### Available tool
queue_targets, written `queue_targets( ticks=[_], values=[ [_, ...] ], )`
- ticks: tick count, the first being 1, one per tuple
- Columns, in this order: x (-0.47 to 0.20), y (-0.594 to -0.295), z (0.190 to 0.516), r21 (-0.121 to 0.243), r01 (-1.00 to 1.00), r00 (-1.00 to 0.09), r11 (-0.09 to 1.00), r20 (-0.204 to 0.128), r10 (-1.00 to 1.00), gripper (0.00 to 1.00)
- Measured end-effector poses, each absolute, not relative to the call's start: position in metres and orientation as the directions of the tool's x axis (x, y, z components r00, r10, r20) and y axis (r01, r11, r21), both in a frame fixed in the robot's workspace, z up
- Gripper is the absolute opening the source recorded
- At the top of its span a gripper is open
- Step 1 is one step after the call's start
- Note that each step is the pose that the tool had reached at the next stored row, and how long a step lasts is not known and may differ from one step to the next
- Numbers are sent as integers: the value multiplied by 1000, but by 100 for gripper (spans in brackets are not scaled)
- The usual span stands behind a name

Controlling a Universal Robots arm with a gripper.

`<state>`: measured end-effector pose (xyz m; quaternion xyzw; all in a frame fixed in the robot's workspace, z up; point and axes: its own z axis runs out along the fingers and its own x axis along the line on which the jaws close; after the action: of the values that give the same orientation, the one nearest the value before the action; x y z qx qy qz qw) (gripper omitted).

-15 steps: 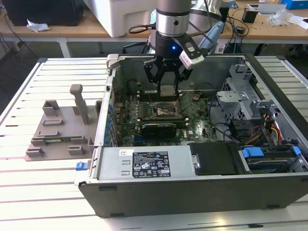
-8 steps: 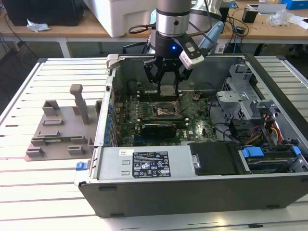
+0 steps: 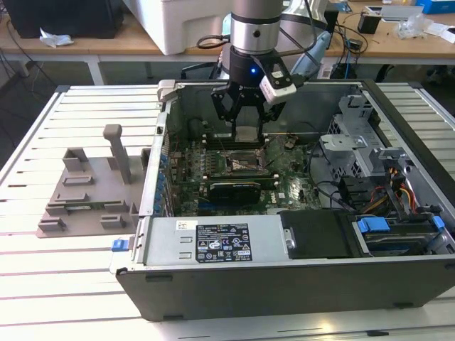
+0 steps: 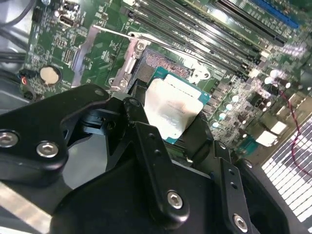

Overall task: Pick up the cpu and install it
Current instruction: 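Place the cpu into insertion slot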

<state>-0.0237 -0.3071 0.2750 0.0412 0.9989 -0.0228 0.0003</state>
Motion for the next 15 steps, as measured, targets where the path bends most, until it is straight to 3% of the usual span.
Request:
queue_targets(
  ticks=[15],
  values=[
    [-24,-307,273,-48,275,-961,960,-3,275,55]
  ],
)
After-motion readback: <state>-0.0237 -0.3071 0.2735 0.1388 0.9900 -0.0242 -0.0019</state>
